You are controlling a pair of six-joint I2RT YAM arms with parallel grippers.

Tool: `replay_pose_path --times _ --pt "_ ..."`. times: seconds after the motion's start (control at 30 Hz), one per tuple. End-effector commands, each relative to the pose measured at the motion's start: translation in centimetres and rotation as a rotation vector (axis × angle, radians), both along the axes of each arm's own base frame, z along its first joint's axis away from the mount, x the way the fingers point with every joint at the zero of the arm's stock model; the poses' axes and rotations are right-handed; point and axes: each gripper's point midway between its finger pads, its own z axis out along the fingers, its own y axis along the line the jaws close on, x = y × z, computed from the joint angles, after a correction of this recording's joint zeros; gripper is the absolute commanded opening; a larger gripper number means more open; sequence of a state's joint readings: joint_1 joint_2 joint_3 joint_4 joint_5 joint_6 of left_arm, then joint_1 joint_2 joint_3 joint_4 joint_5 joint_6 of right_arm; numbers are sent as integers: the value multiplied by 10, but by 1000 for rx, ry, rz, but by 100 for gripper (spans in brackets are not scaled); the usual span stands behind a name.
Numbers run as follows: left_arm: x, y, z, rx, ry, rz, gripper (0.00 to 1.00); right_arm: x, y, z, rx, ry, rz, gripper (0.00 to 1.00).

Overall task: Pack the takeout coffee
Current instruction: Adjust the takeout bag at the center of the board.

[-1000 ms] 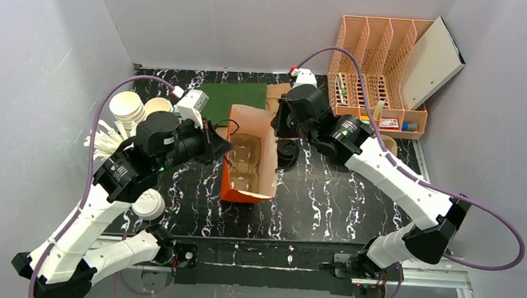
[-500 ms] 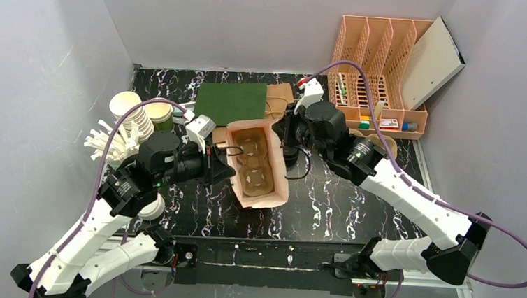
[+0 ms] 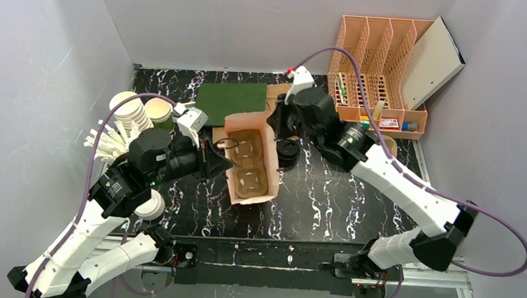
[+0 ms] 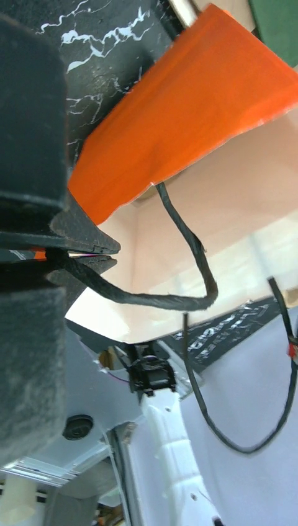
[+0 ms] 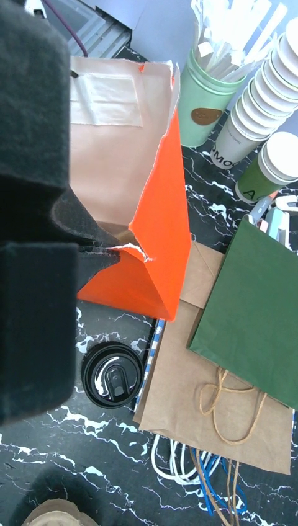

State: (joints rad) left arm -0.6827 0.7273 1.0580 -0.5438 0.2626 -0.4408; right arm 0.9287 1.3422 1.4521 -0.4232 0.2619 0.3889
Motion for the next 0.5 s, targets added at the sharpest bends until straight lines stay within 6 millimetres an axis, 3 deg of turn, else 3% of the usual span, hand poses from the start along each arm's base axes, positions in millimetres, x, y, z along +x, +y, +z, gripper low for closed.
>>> replay_pose_path --times 0.0,0.17,0.47 --pt "14 13 30 -16 -4 138 2 8 2 14 -51 62 -42 1" --pt "29 24 29 66 78 256 2 9 5 10 -93 118 -51 1" --pt "35 14 33 45 132 265 4 12 7 1 -132 188 -51 1"
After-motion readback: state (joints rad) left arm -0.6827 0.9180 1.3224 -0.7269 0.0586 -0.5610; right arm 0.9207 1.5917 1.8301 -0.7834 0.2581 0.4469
